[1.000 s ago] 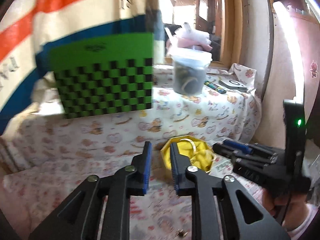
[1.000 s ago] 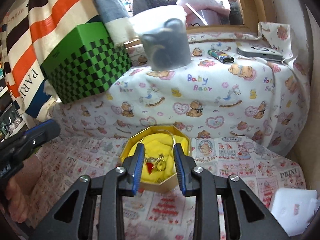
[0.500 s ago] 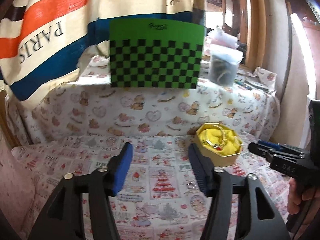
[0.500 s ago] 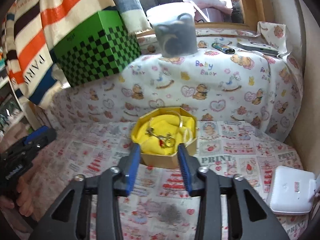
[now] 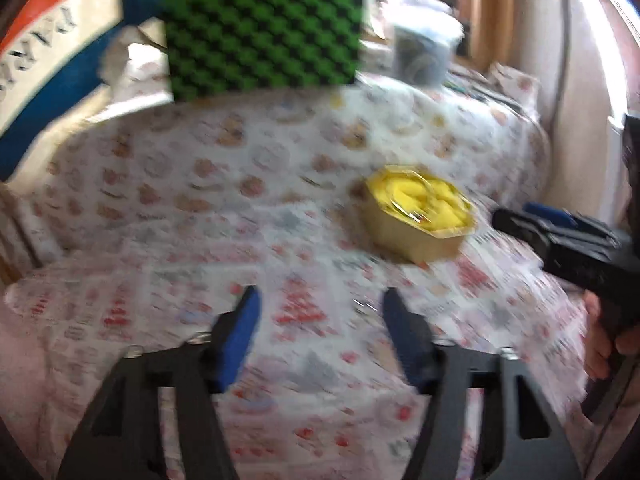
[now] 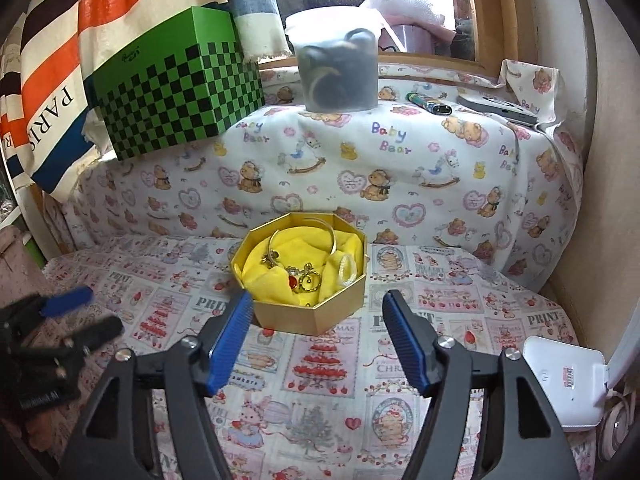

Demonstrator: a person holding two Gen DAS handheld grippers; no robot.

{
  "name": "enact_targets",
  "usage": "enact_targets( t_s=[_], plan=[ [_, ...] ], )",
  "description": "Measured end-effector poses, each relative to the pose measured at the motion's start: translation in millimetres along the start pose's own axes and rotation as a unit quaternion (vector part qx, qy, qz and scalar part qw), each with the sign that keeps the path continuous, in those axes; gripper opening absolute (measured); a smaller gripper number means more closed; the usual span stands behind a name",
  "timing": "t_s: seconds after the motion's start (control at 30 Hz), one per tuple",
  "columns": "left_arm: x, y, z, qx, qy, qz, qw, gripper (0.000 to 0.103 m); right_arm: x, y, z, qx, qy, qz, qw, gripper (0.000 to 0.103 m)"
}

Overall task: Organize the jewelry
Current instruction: 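Grasp the small gold stud earring on the table with the left tool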

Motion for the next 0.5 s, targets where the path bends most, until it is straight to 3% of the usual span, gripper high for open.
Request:
enact_targets(
  t_s=[0.17, 0.33, 0.5],
  plan=[
    [6, 13, -27, 0.034, 0.04, 0.038, 0.9979, 0.034, -2, -1, -1, 0.006, -0.004, 0.003, 1.0, 0.066],
    [6, 25, -47, 0.037, 0.104, 0.073, 0.9913, 0.032, -6, -2, -3, 0.007, -0.001, -0.003, 1.0, 0.066],
    [7, 29, -57, 0.054, 0.104, 0.076, 0.9902, 0.032, -8, -3, -5, 0.011, -0.002, -0.002, 1.0, 0.066]
  ],
)
Point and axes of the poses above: each gripper's, at about its wrist camera, not at the fingertips, and x roughly the way its jaws point, z to its left, y to its underside, the point moved 1 cm from there along x, roughly the way its jaws point, and after that the axes turned 5 degrees about -z, right-handed, at the moved point
